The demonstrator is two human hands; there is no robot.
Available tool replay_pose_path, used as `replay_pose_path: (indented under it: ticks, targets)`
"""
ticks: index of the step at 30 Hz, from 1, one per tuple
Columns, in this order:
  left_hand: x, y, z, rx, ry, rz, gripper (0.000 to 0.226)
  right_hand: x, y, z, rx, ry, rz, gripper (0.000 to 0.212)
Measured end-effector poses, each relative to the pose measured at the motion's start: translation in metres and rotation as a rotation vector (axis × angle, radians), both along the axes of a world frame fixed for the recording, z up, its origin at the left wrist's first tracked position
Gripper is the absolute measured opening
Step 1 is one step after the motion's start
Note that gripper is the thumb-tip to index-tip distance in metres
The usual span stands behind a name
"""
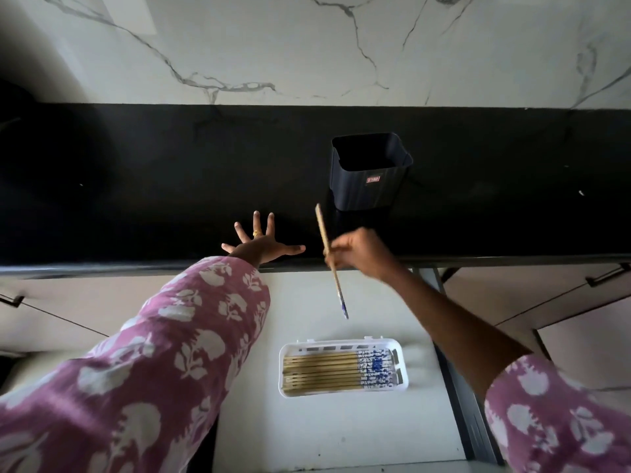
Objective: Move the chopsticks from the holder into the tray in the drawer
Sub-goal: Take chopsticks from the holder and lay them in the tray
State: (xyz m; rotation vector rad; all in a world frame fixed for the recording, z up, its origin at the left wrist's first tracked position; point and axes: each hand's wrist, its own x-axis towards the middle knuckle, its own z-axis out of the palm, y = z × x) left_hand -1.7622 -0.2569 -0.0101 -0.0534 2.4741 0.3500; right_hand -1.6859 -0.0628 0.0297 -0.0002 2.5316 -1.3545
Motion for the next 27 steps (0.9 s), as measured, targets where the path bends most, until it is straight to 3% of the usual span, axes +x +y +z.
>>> replay_pose_path:
  ticks: [4, 10, 16, 19, 27]
  targets:
    - [0.0, 0.0, 0.0, -0.012, 0.003, -0.005, 0.112, 0.043, -0.02, -0.052, 0.276, -0.113, 0.321, 0.024]
    - [-0.003, 0.002, -0.003, -0.02, -0.004, -0.015, 0.114, 0.096, -0.037, -0.114, 0.463, -0.198, 0.471, 0.017]
    - [-0.005, 0.0, -0.004, -0.019, -0.008, -0.016, 0.114, 0.119, -0.045, -0.144, 0.496, -0.286, 0.327, 0.028]
    - [-0.005, 0.001, -0.004, -0.011, -0.003, -0.018, 0.113, 0.123, -0.038, -0.157, 0.6, -0.219, 0.377, 0.037]
    - [-0.009, 0.003, -0.008, -0.029, 0.0, -0.025, 0.115, 0.127, -0.042, -0.16, 0.538, -0.223, 0.37, 0.043]
